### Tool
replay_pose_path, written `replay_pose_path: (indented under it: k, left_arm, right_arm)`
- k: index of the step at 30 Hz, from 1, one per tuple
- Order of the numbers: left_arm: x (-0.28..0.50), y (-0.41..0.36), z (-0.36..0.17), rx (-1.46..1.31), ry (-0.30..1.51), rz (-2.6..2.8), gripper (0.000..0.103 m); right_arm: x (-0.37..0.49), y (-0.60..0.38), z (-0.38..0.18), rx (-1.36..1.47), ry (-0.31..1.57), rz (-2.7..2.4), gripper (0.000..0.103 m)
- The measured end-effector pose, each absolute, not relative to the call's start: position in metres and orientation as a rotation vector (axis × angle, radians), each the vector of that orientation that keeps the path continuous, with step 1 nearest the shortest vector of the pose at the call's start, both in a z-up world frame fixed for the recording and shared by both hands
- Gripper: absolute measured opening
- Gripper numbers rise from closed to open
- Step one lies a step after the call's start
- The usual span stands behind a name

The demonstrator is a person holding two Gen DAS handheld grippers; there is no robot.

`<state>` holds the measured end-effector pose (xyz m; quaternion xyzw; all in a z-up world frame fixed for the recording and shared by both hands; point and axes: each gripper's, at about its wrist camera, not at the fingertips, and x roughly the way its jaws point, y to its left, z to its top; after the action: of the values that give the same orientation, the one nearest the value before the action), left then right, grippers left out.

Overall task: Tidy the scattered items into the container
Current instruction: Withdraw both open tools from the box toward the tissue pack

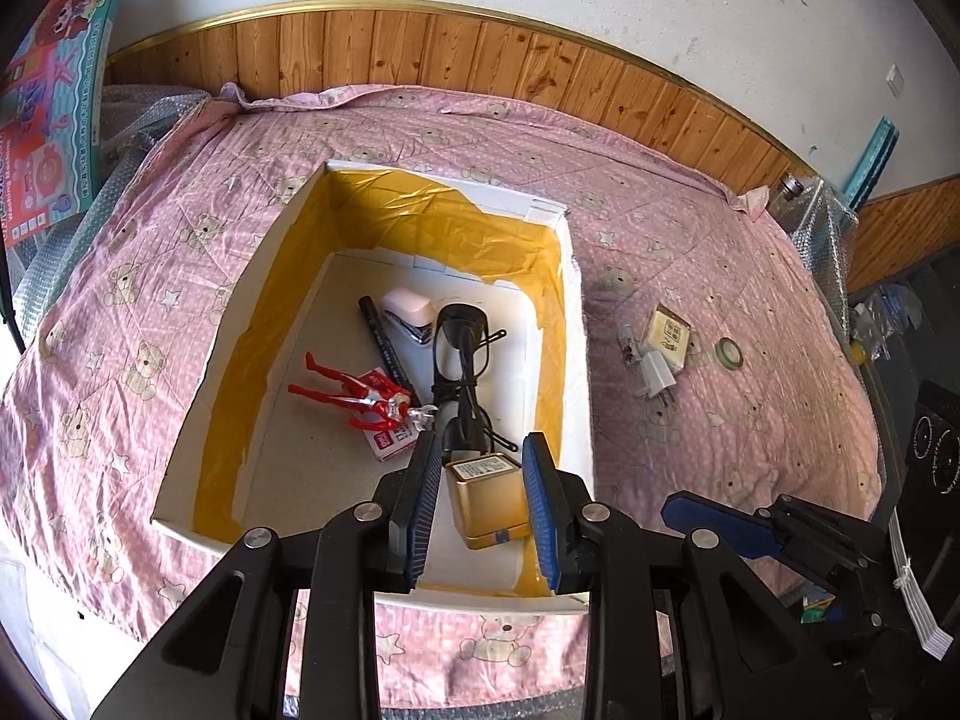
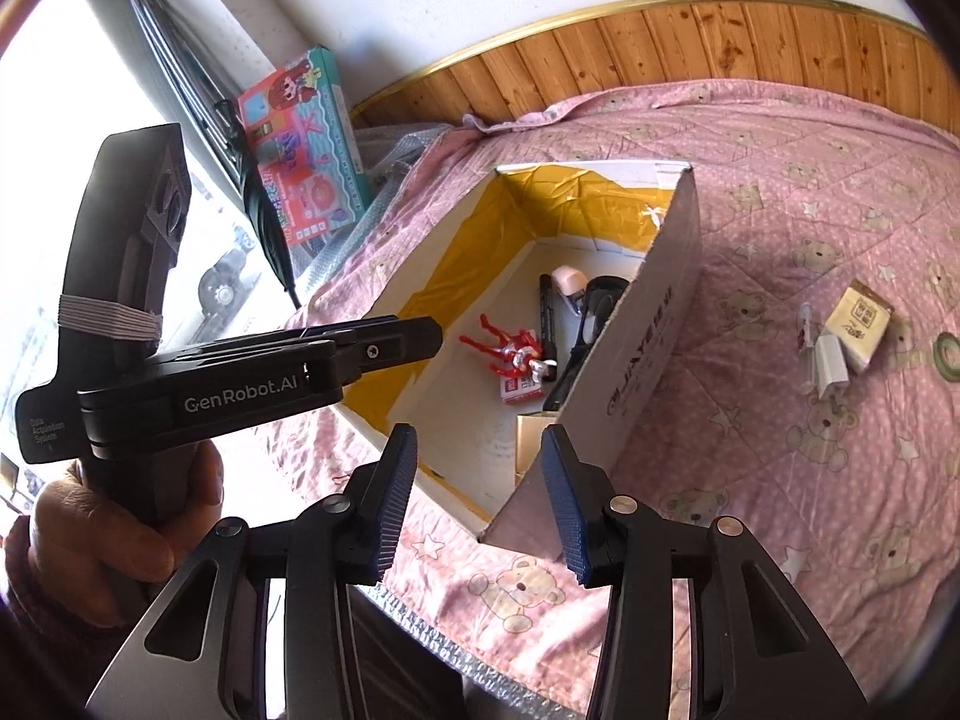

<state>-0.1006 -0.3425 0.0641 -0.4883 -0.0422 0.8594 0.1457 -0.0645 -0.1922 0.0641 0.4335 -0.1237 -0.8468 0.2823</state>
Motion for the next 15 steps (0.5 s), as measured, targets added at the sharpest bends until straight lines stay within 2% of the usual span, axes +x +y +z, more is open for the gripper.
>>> replay_pose_path:
  k: [15]
  left_arm:
    - [-0.089,-0.265,0.068,-1.381,-0.023,2.386,0.031]
  right_arm:
    - [-0.047,-0.122,0.054,1.169,-0.474,-2.333,0.045]
